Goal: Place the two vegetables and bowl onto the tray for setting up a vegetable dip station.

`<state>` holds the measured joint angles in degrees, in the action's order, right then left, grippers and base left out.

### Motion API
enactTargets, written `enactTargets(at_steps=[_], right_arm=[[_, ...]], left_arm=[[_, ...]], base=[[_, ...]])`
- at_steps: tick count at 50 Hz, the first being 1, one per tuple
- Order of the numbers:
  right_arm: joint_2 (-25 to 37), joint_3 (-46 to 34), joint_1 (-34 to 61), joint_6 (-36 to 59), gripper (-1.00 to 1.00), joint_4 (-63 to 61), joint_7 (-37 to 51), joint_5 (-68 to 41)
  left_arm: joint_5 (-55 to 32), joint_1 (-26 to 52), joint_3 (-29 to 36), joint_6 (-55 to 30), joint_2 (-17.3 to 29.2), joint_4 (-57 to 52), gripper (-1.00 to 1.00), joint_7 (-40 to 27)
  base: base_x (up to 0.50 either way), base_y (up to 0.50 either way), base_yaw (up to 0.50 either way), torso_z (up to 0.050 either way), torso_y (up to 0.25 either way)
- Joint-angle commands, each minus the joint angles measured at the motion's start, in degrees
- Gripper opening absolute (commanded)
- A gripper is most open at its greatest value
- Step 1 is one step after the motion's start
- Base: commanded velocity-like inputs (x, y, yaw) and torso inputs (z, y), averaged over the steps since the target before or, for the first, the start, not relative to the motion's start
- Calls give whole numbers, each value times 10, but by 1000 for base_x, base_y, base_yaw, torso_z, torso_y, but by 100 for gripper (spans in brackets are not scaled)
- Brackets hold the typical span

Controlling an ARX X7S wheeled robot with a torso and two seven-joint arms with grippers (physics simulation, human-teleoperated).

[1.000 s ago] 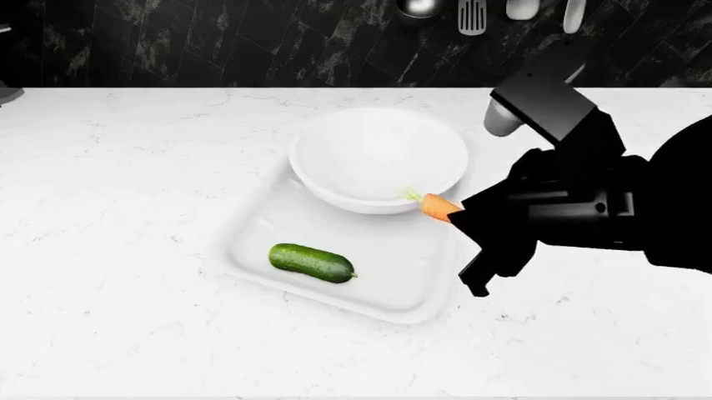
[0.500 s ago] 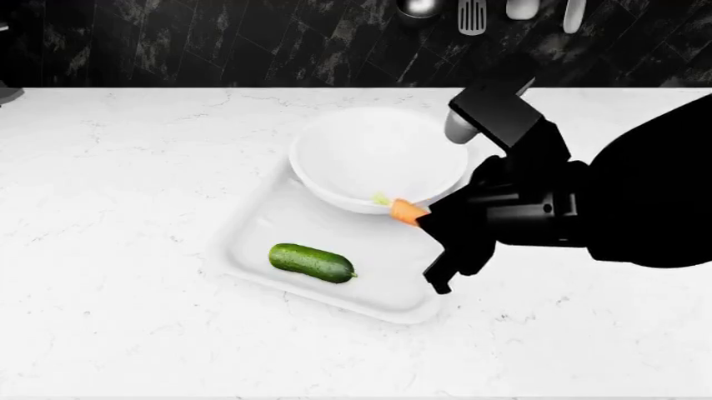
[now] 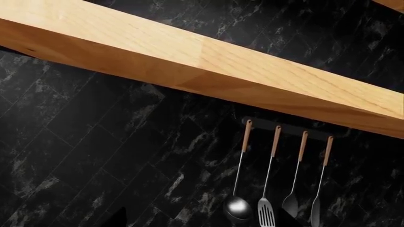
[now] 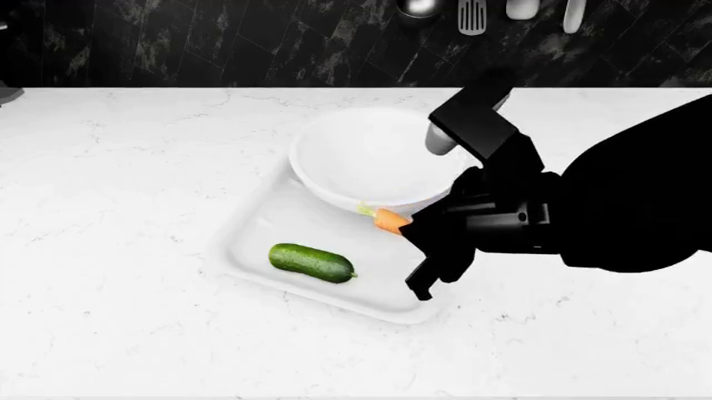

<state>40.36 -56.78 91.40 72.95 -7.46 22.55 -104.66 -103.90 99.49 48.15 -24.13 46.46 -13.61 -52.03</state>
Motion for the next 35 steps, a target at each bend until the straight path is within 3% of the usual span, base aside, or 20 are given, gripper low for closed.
enactTargets(at_steps=[1,35], right_arm=[[-15,-2,0,-8,-100,17,-20,26],[-40,-24,-26,-22,-100,21,-44,51]], left_arm=[[1,-1,-1,0,-1,1,100,0],[3,-1,-5,-3,-1,3,100,2]], base=[[0,0,0,0,0],[0,0,0,0,0]])
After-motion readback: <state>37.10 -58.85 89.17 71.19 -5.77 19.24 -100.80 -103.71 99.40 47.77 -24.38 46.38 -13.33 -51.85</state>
